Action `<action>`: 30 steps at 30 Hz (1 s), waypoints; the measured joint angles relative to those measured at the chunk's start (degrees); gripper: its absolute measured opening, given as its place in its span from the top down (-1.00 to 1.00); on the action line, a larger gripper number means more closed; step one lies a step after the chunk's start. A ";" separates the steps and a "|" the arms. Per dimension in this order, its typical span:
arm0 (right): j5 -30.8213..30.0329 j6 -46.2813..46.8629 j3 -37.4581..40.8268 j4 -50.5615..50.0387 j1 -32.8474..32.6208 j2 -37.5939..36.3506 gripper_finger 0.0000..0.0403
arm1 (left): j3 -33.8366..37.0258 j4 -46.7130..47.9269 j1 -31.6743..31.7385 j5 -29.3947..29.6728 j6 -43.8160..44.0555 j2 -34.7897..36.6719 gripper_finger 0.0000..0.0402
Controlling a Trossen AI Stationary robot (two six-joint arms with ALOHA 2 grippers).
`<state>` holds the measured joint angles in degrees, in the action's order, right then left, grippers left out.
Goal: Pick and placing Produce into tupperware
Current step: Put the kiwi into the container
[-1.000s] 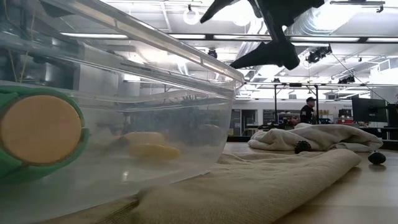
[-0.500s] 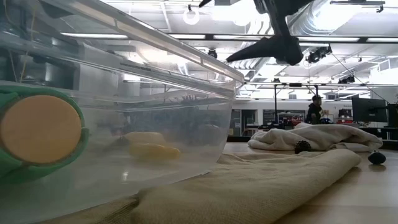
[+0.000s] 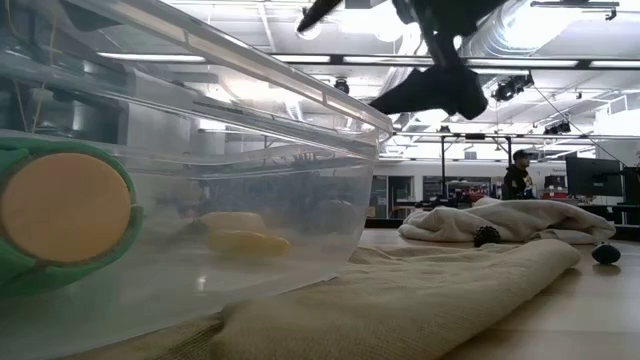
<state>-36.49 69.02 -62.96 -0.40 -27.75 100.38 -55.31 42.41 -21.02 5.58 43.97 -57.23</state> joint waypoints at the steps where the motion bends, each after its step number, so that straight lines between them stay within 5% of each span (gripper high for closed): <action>1: -0.06 -1.54 -1.82 -2.73 0.04 1.19 -0.97 | 0.00 0.07 0.00 -0.02 0.02 0.00 0.33; 11: -5.66 -0.17 -16.65 -24.97 -0.19 11.93 -0.97 | 0.00 0.27 0.00 -1.31 1.35 0.00 0.33; 23: -19.92 12.03 -16.83 -32.64 -2.72 13.70 -0.97 | 0.00 2.01 0.00 -1.31 -0.40 0.00 0.33; 30: -20.29 13.50 -16.79 -34.72 -3.19 16.19 -0.97 | 0.00 2.88 0.00 -1.31 -0.87 0.00 0.33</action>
<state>-56.78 82.52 -79.75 -35.12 -30.94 116.57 -55.31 45.29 -21.02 4.27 43.09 -57.23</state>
